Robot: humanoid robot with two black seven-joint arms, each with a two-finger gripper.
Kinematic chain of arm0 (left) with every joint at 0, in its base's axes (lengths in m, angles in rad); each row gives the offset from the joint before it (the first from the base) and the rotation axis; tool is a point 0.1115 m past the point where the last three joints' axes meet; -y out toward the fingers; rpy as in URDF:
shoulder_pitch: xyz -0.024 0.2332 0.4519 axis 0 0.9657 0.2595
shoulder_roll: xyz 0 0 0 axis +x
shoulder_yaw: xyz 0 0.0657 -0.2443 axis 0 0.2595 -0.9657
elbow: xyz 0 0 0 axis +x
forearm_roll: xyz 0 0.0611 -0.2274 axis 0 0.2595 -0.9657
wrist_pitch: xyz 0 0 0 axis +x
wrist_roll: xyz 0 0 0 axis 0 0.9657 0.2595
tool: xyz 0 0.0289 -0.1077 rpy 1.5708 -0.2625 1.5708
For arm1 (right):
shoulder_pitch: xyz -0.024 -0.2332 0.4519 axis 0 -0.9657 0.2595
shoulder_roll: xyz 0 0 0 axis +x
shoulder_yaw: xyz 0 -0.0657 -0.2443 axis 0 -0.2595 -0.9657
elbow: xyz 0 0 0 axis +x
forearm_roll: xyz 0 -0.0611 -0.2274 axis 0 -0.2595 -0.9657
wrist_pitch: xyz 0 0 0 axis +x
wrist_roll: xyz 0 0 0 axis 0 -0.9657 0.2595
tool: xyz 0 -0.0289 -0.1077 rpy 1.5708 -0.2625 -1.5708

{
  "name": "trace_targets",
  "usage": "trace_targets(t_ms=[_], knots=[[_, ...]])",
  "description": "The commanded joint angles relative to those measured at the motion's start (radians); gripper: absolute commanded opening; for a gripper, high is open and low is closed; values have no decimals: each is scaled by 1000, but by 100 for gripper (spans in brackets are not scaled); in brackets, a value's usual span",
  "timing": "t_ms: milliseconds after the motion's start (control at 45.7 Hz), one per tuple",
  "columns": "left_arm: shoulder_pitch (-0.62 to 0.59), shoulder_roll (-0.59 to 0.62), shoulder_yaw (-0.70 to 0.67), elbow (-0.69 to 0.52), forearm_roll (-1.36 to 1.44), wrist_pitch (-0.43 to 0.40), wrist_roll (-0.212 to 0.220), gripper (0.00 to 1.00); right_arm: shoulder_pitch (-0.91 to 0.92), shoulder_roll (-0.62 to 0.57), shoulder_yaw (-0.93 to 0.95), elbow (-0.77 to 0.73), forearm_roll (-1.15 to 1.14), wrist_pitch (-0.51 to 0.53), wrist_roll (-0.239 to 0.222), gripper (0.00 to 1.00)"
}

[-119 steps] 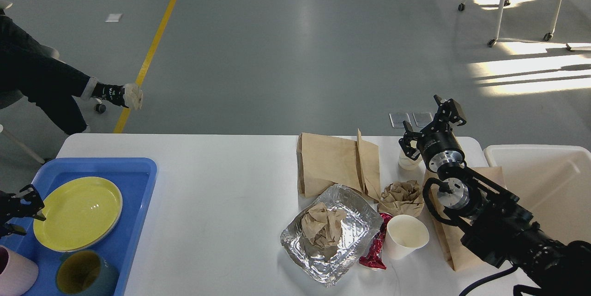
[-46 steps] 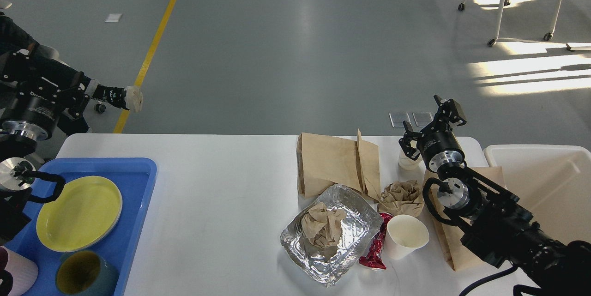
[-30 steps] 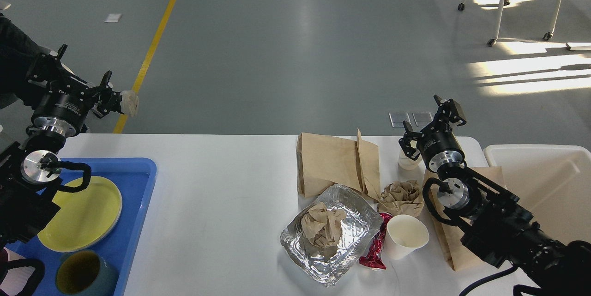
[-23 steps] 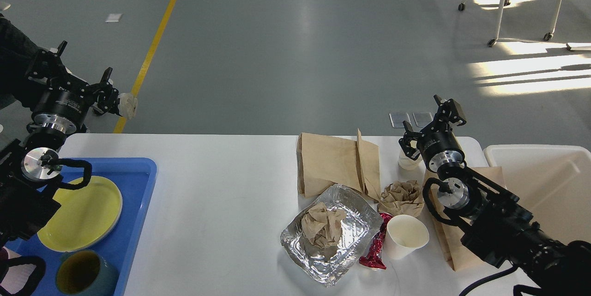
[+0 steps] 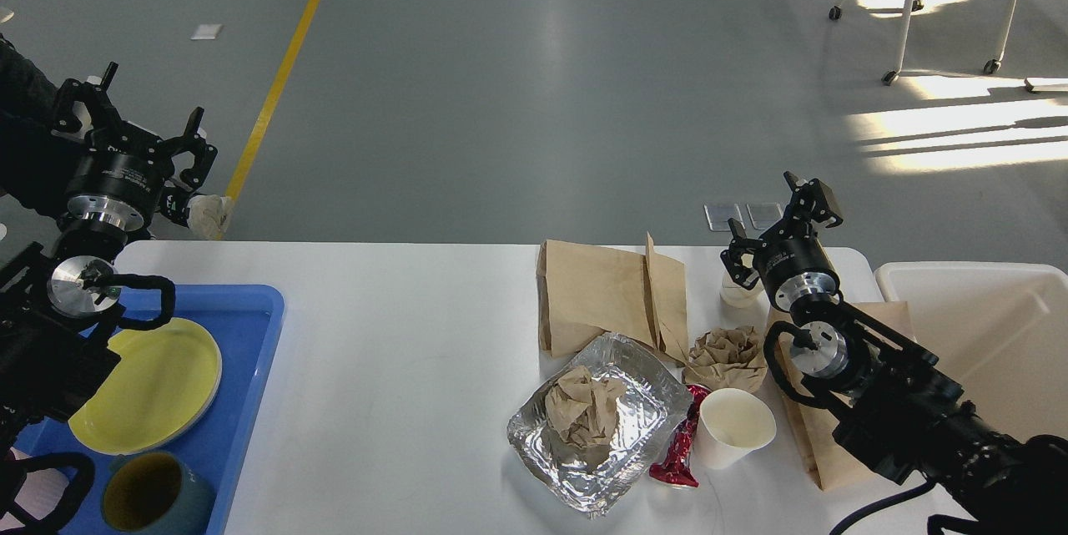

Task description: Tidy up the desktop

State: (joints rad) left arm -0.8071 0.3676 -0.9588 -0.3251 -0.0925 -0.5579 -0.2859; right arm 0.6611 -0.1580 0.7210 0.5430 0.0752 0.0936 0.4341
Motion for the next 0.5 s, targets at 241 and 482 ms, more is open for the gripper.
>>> trace_targets(t_ms=[241,482], knots=[[22,-12,20,0,5,1,14,97,0,0,0,0,0,0,0,100],[43,-38,21,0,10,-10,16,97,0,0,0,0,0,2,0,100]])
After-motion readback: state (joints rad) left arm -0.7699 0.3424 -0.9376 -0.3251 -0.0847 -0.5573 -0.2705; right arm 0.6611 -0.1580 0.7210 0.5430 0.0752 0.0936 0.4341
